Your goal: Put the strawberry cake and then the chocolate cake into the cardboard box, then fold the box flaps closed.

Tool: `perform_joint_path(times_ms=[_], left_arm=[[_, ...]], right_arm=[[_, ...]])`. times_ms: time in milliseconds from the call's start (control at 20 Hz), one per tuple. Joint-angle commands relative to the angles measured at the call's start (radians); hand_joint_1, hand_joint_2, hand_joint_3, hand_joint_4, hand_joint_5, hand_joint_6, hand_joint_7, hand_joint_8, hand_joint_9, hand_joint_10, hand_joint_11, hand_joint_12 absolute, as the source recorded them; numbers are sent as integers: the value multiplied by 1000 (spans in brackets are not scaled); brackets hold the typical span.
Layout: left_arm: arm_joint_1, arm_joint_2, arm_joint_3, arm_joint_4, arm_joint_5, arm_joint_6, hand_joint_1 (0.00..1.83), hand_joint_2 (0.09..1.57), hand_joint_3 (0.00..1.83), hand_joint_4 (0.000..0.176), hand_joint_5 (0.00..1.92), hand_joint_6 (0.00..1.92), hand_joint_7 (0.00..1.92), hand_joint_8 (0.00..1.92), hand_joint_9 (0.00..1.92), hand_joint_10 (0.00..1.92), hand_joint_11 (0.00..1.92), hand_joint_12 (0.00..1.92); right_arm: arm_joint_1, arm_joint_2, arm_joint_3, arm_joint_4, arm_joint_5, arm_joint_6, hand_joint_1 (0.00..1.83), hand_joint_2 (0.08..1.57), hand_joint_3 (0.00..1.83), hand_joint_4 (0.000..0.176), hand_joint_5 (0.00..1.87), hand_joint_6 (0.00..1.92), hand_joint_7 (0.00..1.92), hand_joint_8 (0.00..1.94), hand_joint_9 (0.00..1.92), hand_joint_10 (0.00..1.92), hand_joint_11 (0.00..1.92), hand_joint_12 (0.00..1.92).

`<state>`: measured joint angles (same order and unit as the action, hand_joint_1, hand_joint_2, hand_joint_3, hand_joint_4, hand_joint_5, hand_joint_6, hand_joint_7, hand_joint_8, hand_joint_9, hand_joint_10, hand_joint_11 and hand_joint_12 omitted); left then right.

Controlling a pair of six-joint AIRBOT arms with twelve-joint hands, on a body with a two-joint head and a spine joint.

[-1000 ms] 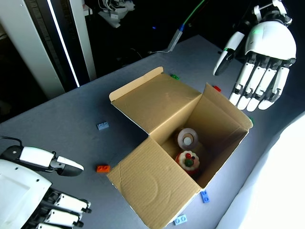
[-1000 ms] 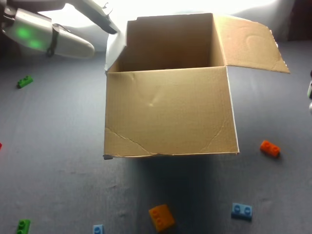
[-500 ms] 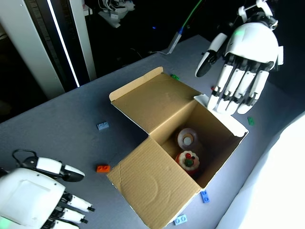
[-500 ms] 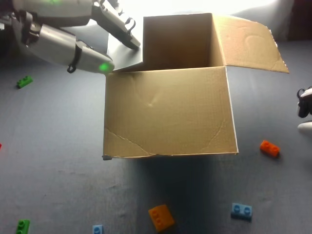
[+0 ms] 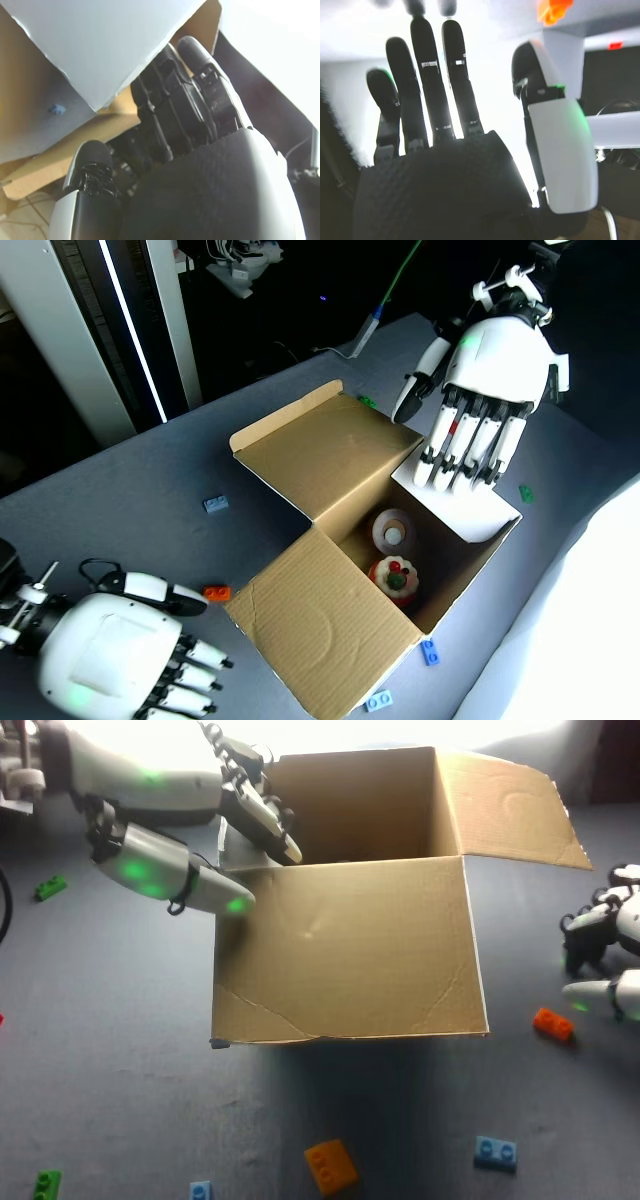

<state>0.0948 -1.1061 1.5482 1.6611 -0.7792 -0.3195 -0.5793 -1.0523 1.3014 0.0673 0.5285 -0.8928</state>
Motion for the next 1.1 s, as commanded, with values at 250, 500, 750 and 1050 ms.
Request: perform_joint_path(times_ms=[250, 500, 750, 1050], left_arm=[[3, 5, 4, -67, -10, 3, 68, 1323, 1, 0, 564, 0, 644, 0, 680, 0, 267, 912], [-18, 6, 26, -81, -23, 2, 83, 1315, 0, 0, 539, 0, 590, 0, 614, 0, 269, 803], [-61, 6, 84, -104, -44, -6, 89, 1311, 0, 0, 537, 1, 586, 1, 597, 0, 274, 760], [-87, 0, 184, -96, -81, -11, 54, 1314, 0, 0, 538, 5, 585, 3, 596, 4, 254, 791]], right_arm=[[108, 6, 7, -14, 97, 4, 253, 1227, 0, 0, 492, 437, 630, 107, 383, 677, 0, 1496], [196, 12, 6, -14, 79, 5, 244, 1203, 0, 0, 447, 189, 494, 0, 377, 287, 0, 1244], [297, 52, -19, -26, 60, 5, 222, 1204, 0, 0, 381, 110, 409, 0, 342, 202, 0, 1086], [374, 112, -118, -175, 47, 5, 177, 1219, 6, 0, 310, 45, 372, 0, 311, 126, 0, 1000]])
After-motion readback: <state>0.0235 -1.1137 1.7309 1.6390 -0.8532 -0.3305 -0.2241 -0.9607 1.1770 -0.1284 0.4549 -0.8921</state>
